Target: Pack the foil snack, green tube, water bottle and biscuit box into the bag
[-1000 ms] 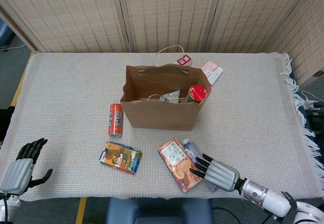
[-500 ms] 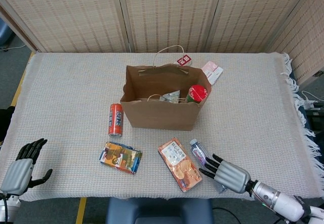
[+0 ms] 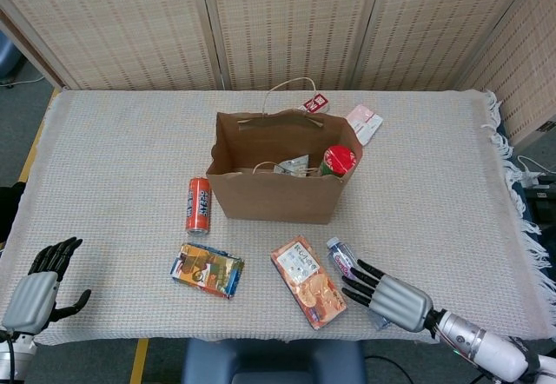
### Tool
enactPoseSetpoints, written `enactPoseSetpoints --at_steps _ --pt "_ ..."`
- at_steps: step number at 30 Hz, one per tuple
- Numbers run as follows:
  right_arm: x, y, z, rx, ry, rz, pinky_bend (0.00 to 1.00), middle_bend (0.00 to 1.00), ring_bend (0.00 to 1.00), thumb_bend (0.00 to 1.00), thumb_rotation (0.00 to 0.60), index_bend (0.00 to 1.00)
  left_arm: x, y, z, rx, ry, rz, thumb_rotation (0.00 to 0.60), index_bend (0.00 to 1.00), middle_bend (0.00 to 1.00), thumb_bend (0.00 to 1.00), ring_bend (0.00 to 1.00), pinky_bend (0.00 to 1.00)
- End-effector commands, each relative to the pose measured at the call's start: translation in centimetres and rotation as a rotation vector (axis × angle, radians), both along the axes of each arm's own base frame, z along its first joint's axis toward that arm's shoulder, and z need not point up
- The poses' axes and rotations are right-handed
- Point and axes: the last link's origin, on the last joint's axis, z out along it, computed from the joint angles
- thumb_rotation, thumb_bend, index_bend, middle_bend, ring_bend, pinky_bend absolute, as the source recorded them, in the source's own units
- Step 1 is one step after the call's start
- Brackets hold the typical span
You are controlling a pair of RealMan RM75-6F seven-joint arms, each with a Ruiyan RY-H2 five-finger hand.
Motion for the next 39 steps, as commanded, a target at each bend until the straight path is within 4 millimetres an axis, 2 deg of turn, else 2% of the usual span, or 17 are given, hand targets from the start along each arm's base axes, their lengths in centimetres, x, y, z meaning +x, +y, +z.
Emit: enactPoseSetpoints --at_steps 1,8,18,23,28,35,39 --pt "0.7 -0.3 -2.1 0.027 0.034 0.016 0.05 0.00 0.00 0.00 0.600 0.00 -0.1 0.0 0.0 0.001 -0.002 0.003 0.600 0.00 0.00 0.33 0.00 0.01" --pt "0.3 -0.1 -2.7 0.044 0.081 -0.007 0.05 0.00 0.00 0.00 0.600 0.00 -0.2 -0.1 0.2 -0.003 -0.005 0.008 0.600 0.00 0.00 0.33 0.00 0.01" --pt "-0.9 0.1 -0.7 0.005 0.097 -0.038 0.05 0.00 0.00 0.00 0.600 0.00 -0.2 -0.1 0.1 -0.005 -0.003 0.008 0.600 0.00 0.00 0.33 0.00 0.01" --pt "-1.8 0.3 -0.3 -0.002 0.108 -0.050 0.05 0.00 0.00 0.00 0.600 0.00 -0.1 -0.1 0.1 -0.007 -0.001 0.007 0.600 0.00 0.00 0.33 0.00 0.01" --pt "-2.3 0.3 -0.8 0.000 0.134 -0.056 0.05 0.00 0.00 0.00 0.600 0.00 -0.1 -0.1 0.1 -0.009 0.000 0.009 0.600 0.00 0.00 0.33 0.00 0.01" --pt "-1.4 -0.2 -2.7 -0.001 0.108 -0.019 0.05 0.00 0.00 0.00 0.600 0.00 -0.1 -0.1 0.1 -0.010 -0.001 0.012 0.600 0.00 0.00 0.33 0.00 0.01" --pt "-1.2 -0.5 -2.9 -0.001 0.133 0.009 0.05 0.00 0.00 0.00 0.600 0.00 -0.2 -0.1 0.1 -0.010 -0.003 0.015 0.600 0.00 0.00 0.33 0.00 0.01"
